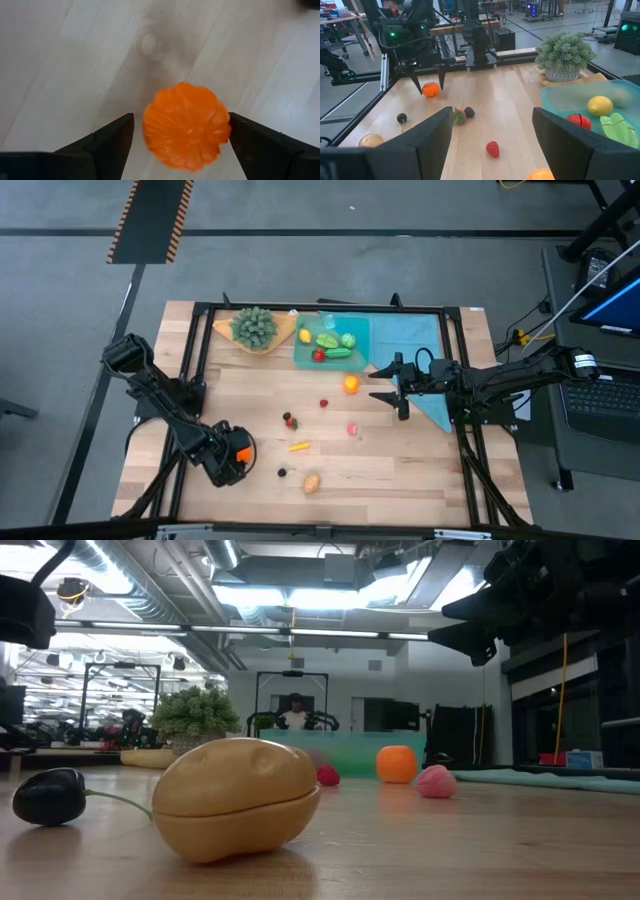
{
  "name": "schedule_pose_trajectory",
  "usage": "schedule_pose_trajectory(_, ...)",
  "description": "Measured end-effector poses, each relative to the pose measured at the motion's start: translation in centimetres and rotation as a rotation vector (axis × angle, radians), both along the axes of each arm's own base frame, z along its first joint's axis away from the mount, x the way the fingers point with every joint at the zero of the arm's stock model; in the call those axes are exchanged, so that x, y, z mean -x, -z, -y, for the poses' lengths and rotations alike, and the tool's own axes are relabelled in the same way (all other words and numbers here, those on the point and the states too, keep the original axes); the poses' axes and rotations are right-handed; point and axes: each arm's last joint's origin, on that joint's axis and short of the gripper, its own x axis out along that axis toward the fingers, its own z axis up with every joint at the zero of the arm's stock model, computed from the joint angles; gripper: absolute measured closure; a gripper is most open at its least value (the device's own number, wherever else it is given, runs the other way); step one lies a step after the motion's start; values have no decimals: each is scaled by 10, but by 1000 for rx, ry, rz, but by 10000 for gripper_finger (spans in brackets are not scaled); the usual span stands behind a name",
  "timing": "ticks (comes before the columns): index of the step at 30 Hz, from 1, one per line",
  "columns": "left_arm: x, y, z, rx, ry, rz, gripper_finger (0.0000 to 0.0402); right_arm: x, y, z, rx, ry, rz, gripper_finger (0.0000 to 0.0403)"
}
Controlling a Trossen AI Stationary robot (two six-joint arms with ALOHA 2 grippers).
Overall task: Pick and placing Produce into tupperware
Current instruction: Put the pumpkin into the blue bin
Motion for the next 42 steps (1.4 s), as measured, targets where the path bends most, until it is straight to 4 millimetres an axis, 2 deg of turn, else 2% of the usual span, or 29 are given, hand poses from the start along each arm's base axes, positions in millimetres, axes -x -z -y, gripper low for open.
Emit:
schedule_pose_trajectory(25,1,9,-7,15,-75,27,106,0,0,0,0,-1,-3,128)
schedule_pose_trajectory(33,2,10,-8,5,-80,28,165,0,0,0,0,0,-3,128)
schedule_pose_trajectory(42,1,10,-7,6,-81,37,167,0,0,0,0,0,-2,128)
